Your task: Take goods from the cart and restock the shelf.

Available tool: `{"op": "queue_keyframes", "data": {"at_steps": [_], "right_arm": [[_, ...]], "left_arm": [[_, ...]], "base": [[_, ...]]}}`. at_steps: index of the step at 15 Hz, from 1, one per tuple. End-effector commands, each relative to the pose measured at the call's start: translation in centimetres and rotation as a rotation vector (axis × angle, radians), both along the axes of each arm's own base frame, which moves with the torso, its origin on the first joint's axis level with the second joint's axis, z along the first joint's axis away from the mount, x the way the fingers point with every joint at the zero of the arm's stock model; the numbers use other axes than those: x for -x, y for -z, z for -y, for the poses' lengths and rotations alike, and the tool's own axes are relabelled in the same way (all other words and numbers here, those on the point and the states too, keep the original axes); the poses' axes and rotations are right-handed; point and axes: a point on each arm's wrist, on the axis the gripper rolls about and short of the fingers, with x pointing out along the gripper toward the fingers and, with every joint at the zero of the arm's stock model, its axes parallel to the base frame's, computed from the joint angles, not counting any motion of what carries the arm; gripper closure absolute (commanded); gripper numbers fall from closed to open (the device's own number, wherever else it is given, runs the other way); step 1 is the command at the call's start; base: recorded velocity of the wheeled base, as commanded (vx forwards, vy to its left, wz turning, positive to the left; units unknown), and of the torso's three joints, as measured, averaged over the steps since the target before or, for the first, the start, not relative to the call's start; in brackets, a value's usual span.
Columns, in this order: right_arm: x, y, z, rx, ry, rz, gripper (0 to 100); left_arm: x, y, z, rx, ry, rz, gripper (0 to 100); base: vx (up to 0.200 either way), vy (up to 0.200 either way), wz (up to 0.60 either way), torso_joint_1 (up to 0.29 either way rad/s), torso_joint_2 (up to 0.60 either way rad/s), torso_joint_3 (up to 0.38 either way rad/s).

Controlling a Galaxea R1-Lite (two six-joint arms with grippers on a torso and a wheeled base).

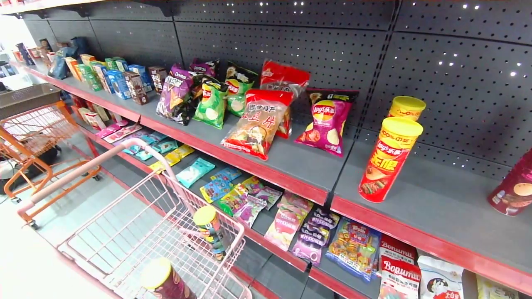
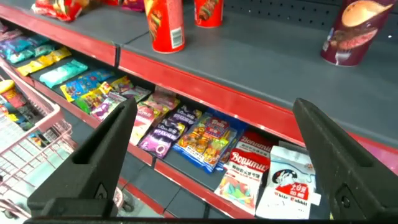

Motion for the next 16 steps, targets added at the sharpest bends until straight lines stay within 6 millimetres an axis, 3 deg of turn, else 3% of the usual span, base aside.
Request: {"op": "queue_keyframes", "data": {"at_steps": [1, 16], "right_arm": [[-0.01, -0.01, 0.0, -0.001, 0.0, 0.0, 0], [-0.01, 0.01, 0.0, -0.003, 0.0, -0.002, 0]], "left_arm": [[0.0, -0.02, 0.0, 0.0, -0.001, 0.0, 0], [0.0, -0.02, 0.01, 0.0, 0.003, 0.0, 0]], "base": [[0.0, 0.0, 0.0, -0.144, 0.35, 0.188], [0.0, 0.0, 0.0, -0.144, 0.35, 0.205]]}}
